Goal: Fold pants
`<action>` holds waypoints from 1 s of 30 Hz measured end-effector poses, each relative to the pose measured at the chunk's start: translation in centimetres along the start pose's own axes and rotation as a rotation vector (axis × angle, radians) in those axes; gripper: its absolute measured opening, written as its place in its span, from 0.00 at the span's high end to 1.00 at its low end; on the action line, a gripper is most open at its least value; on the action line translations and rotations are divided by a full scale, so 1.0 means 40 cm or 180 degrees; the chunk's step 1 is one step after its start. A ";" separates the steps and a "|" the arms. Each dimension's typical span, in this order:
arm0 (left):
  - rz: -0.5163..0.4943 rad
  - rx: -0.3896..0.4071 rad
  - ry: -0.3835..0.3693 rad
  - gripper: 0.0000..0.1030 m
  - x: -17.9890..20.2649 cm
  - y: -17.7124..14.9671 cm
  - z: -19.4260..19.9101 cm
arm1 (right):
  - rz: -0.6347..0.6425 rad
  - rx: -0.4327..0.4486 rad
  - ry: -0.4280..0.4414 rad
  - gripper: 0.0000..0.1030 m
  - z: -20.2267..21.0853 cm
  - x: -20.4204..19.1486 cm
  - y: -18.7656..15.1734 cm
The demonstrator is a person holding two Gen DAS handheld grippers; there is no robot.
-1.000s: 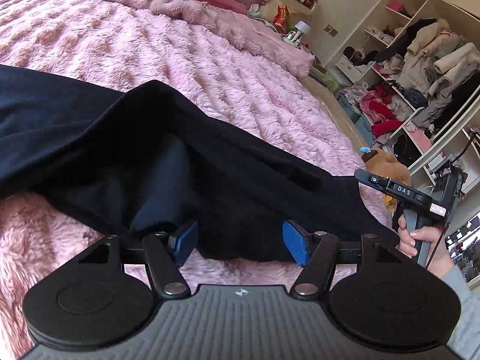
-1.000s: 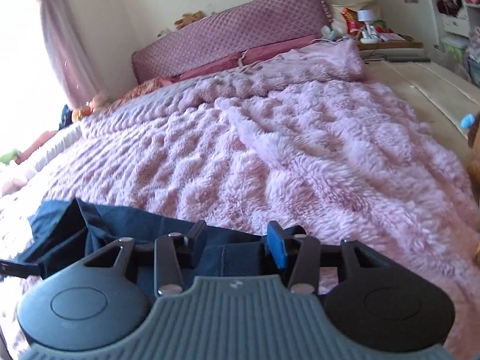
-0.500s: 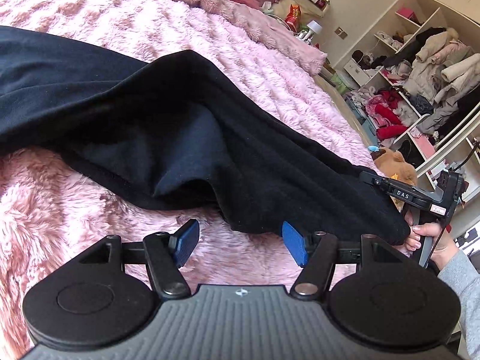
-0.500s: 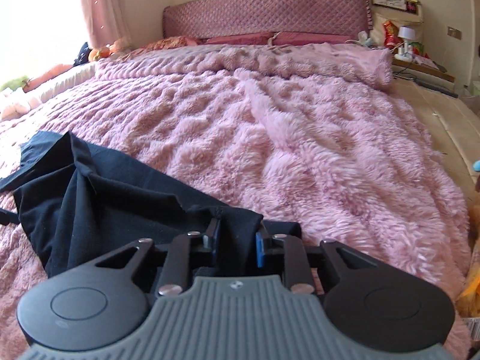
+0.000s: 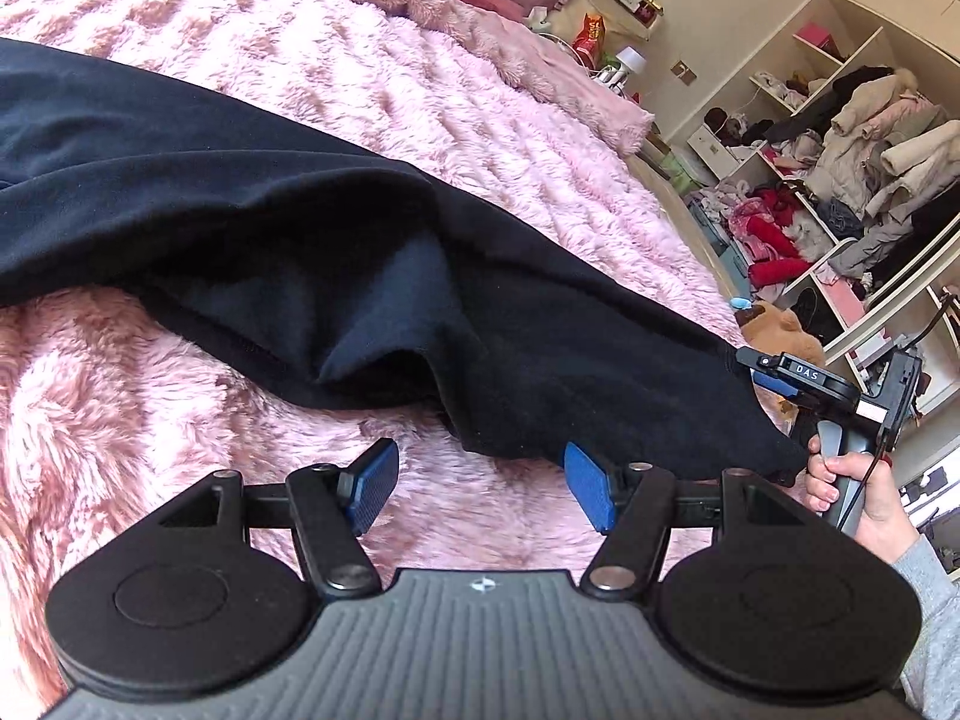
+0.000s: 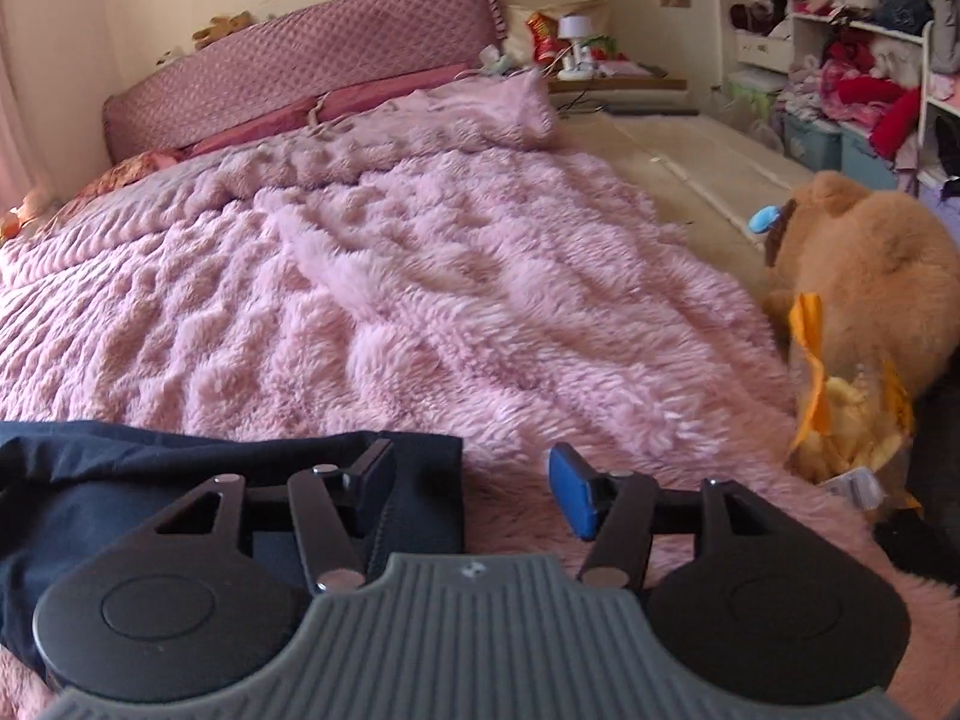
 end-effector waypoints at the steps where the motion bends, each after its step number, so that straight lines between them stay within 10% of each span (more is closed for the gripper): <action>1: 0.0010 0.0001 0.0003 0.29 -0.004 0.001 0.004 | 0.0068 0.0075 -0.0195 0.47 0.022 0.004 0.007; 6: 0.0072 0.0005 0.0071 0.29 -0.030 0.003 0.014 | 0.0062 0.0298 0.0165 0.56 0.109 -0.047 0.036; 10: 0.0123 0.0049 0.0144 0.29 -0.046 0.008 0.019 | 0.0194 0.0143 0.0699 0.97 0.115 -0.203 0.040; 14: -0.0242 0.0146 -0.0482 0.29 -0.003 0.017 0.044 | 0.0369 -0.0193 0.1096 1.00 0.063 -0.378 0.017; 17: -0.0572 0.0225 -0.0376 0.31 0.048 0.053 0.018 | 0.0598 -0.0411 0.1216 1.00 -0.006 -0.491 -0.017; 23: -0.0587 -0.0055 -0.0479 0.75 0.092 0.093 -0.138 | 0.0504 -0.0585 0.1321 1.00 -0.109 -0.549 -0.049; 26: -0.0744 0.0268 -0.0340 0.99 0.100 0.050 -0.196 | 0.0268 -0.0568 0.1330 1.00 -0.158 -0.527 -0.032; 30: -0.0769 0.0197 -0.0083 1.00 0.079 -0.024 -0.249 | 0.0008 -0.0576 0.1198 1.00 -0.224 -0.496 0.004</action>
Point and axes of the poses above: each gripper's, at about its wrist camera, not at the fingertips, and z roughly against the way its jaws point, x to its right, y to its top, the point moved 5 cm from there along -z, roughly the way its jaws point, and after that the axes turned 4 degrees about z, right-handed, at the moved point
